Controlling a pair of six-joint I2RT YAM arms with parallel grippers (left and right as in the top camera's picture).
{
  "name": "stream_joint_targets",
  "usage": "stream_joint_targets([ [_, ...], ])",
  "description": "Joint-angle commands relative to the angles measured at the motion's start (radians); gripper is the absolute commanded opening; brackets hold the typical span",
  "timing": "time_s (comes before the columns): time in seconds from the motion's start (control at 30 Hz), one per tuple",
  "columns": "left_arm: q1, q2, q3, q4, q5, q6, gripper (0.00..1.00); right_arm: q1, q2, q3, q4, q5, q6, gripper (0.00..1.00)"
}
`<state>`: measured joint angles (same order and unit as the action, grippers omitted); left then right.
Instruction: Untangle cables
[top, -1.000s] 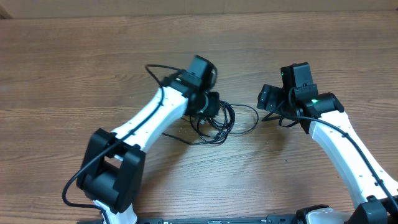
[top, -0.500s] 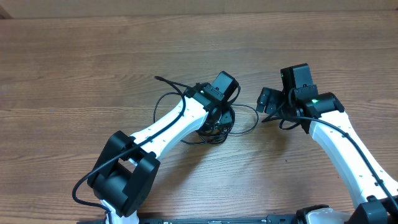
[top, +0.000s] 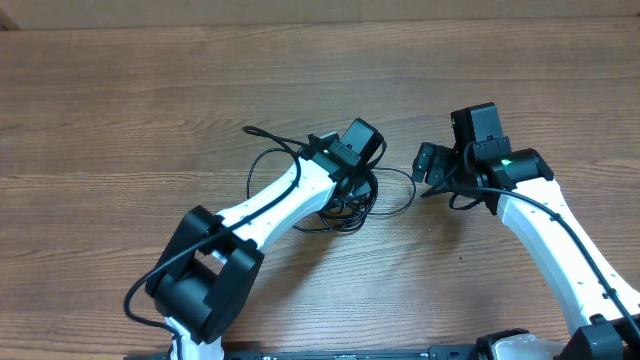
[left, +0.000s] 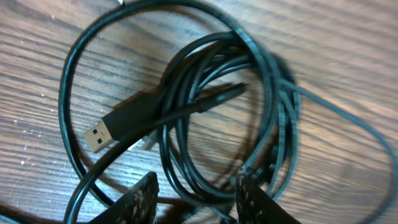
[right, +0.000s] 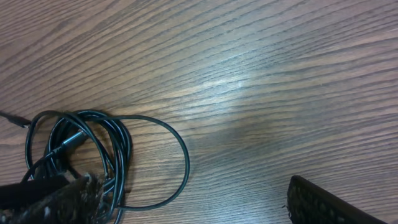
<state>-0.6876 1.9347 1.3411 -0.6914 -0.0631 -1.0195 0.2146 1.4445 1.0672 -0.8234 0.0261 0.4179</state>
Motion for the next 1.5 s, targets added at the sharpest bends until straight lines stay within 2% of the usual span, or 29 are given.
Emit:
stream_joint_targets([
  [0.0, -0.008, 0.063, -0.011, -0.003, 0.012, -0.021, 0.41, -0.006, -0.019, 0.034, 0.001, -0.006, -0.004, 0.93],
  [0.07, -0.008, 0.085, -0.011, 0.0, 0.003, -0.016, 0.4, -0.006, -0.019, 0.034, 0.001, -0.006, -0.004, 0.93],
  [0.1, -0.008, 0.092, -0.011, 0.003, 0.0, -0.006, 0.35, -0.006, -0.019, 0.034, 0.001, -0.006, -0.004, 0.94],
  [0.17, -0.004, 0.097, -0.01, 0.021, 0.002, 0.029, 0.05, -0.006, -0.019, 0.034, 0.001, -0.006, -0.004, 0.94],
  [0.37, 0.013, 0.048, 0.052, 0.012, 0.002, 0.173, 0.04, -0.006, -0.019, 0.034, 0.003, -0.008, -0.004, 0.94],
  [0.47, 0.015, -0.005, 0.111, 0.011, 0.038, 0.323, 0.04, -0.006, -0.019, 0.034, 0.011, -0.062, -0.011, 0.98],
  [0.57, 0.015, -0.051, 0.167, -0.001, 0.111, 0.495, 0.04, -0.005, -0.019, 0.034, 0.034, -0.215, -0.122, 0.99],
  [0.67, 0.015, -0.082, 0.203, -0.05, 0.119, 0.527, 0.04, -0.005, -0.019, 0.034, 0.054, -0.341, -0.193, 0.99],
  [0.77, 0.016, -0.109, 0.214, -0.089, 0.124, 0.529, 0.04, -0.006, -0.019, 0.034, 0.078, -0.349, -0.195, 0.99],
  [0.93, 0.025, -0.166, 0.214, -0.098, 0.177, 0.615, 0.04, -0.006, -0.011, 0.034, 0.117, -0.35, -0.19, 0.99],
  [1.13, 0.037, -0.23, 0.214, -0.087, 0.188, 0.616, 0.04, -0.005, -0.006, 0.034, 0.142, -0.401, -0.182, 0.82],
  [1.2, 0.04, -0.244, 0.214, -0.086, 0.188, 0.616, 0.04, -0.005, -0.004, 0.034, 0.142, -0.425, -0.182, 0.8],
  [1.3, 0.048, -0.264, 0.214, -0.082, 0.206, 0.615, 0.04, -0.005, 0.006, 0.034, 0.137, -0.428, -0.179, 0.7],
  [1.37, 0.054, -0.277, 0.214, -0.066, 0.269, 0.616, 0.04, -0.005, 0.017, 0.033, 0.138, -0.429, -0.179, 0.69],
  [1.4, 0.056, -0.282, 0.214, -0.057, 0.302, 0.615, 0.04, -0.005, 0.024, 0.033, 0.138, -0.428, -0.179, 0.65],
  [1.47, 0.061, -0.286, 0.214, -0.04, 0.363, 0.616, 0.04, -0.005, 0.039, 0.033, 0.143, -0.428, -0.179, 0.47],
])
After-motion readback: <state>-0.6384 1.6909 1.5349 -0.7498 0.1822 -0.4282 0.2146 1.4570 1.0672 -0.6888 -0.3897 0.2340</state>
